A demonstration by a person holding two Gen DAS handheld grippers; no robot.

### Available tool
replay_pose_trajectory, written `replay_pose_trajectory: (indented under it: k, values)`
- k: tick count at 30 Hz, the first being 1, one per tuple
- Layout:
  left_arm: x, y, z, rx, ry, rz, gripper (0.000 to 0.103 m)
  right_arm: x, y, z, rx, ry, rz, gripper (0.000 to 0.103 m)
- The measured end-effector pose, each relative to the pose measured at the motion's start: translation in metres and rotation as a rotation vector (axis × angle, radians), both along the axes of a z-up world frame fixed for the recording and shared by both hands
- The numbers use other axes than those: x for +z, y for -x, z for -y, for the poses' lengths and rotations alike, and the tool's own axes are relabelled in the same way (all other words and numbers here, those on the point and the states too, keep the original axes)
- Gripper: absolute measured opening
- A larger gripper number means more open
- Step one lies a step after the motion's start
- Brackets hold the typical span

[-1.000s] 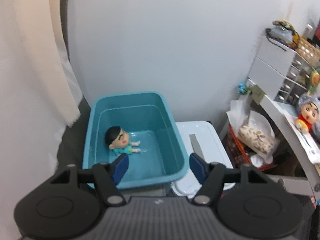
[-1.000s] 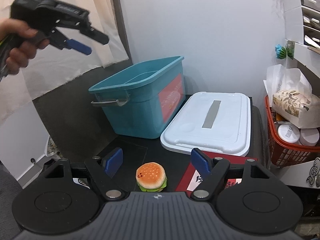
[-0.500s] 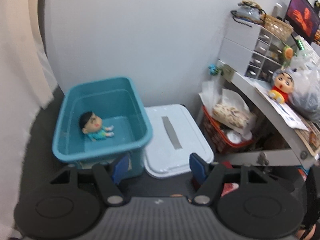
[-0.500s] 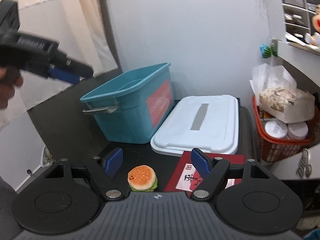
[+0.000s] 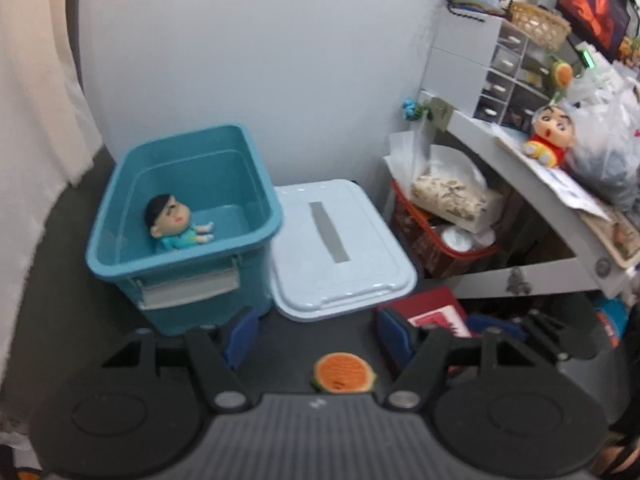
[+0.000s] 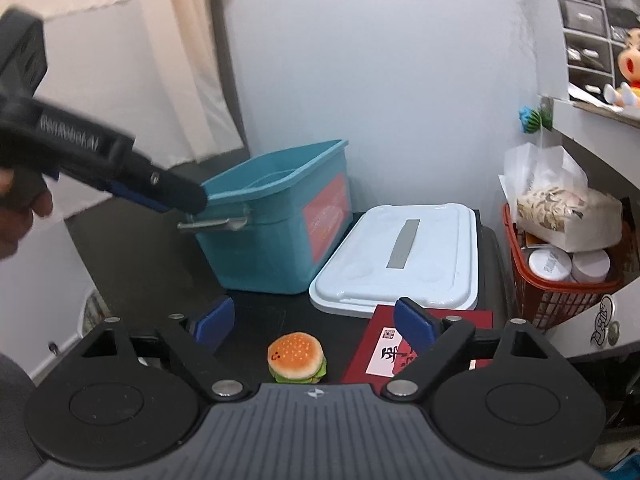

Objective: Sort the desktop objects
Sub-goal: 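Raise the open left tool away from the bin toward the hamburger, then move the left tool down to the plush hamburger and open around it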

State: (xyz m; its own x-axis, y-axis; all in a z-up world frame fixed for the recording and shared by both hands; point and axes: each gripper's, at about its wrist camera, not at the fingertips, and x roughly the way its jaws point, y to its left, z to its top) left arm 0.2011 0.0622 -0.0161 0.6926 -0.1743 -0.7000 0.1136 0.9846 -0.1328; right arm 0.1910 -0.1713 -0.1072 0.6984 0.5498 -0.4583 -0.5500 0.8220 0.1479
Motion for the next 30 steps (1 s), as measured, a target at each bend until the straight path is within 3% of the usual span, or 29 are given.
replay_pose_trajectory:
  k: [14,30]
  values:
    - [-0.021,0.005,0.012,0.015,0.1,-0.038,0.07,0.0,0.02,0.002,0.042,0.032,0.035,0.09]
    - [-0.035,0.019,-0.016,0.08,0.08,-0.09,0.07,-0.012,0.015,-0.016,0.062,0.062,0.0,0.088]
